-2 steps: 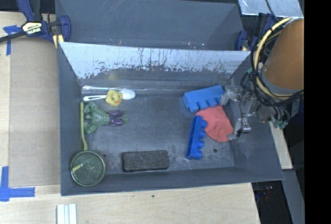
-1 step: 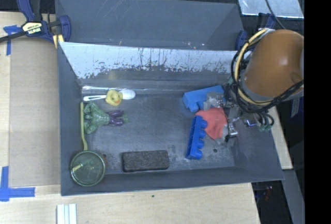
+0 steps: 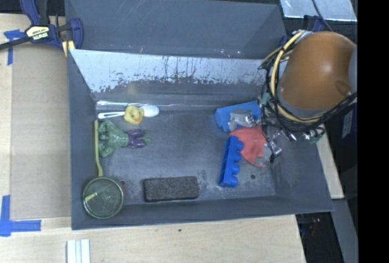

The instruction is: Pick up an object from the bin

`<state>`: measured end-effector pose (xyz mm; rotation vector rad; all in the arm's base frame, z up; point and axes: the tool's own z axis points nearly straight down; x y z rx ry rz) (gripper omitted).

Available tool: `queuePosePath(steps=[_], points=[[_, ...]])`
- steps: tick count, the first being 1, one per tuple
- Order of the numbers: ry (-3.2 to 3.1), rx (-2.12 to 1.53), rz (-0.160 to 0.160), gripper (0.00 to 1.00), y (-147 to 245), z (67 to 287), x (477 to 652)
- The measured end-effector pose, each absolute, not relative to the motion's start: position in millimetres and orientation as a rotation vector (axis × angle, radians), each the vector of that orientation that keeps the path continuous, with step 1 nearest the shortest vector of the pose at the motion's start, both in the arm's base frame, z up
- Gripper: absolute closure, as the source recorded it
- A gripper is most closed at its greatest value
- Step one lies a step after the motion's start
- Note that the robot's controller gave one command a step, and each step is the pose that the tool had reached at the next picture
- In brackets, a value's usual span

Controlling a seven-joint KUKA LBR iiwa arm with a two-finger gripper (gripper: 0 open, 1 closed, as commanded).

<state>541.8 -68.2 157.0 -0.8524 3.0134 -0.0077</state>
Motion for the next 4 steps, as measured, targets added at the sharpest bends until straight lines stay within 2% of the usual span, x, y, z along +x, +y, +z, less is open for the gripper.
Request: queuePosePath(steps=[1,2,3,4], points=[[2.953,-1.045,-0.007,0.0,-67.9,135.0,563.7],[2.749,-1.501,-0.008,0.0,-58.5,67.0,567.1],[2.519,-1.846,-0.024,1.0,-40.9,71.0,570.8],[2.519,-1.845,-0.024,1.0,-41.0,71.0,570.8]])
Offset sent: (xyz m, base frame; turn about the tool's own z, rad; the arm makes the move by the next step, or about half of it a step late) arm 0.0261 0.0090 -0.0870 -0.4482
